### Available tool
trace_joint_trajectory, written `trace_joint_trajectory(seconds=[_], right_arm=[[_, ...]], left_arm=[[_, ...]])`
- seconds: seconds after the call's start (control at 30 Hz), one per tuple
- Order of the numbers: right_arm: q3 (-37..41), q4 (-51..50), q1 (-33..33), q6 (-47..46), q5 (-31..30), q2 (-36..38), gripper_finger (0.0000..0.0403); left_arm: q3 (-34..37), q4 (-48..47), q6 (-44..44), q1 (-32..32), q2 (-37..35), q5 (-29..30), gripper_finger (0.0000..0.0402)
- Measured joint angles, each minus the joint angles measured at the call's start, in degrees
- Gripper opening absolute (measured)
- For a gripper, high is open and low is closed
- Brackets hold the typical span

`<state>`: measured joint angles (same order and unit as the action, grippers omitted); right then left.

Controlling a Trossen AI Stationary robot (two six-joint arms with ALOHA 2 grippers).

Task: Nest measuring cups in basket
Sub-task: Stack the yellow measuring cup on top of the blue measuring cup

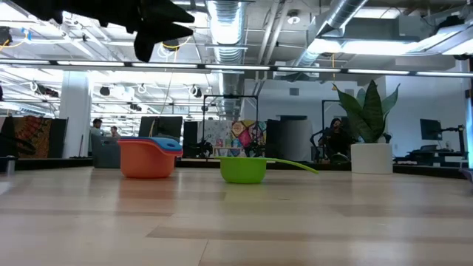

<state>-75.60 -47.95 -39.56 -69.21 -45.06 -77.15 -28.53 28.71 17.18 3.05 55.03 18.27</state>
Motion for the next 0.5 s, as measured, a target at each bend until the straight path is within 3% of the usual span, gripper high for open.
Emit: trace_joint_trajectory(seconds=[0.13,0.23,0.5], right_arm=[[8.81,4.98,-1.97,-2.74,1.20,5.21,0.0008],[14.10,4.73,-4.01,-5.99,6.58,8.80,0.0007],[25.10,-3.21,-5.52,-16.15,36.87,12.62,0.0067]], left_arm=[[0.00,0.77,1.14,-0.53,2.33,-0.01,0.0112],[0.00,0.78,1.54,-0.55,3.69,-0.04,0.0112],[0.00,0.80,2.28,-0.53,6.87,0.25,0.0112]])
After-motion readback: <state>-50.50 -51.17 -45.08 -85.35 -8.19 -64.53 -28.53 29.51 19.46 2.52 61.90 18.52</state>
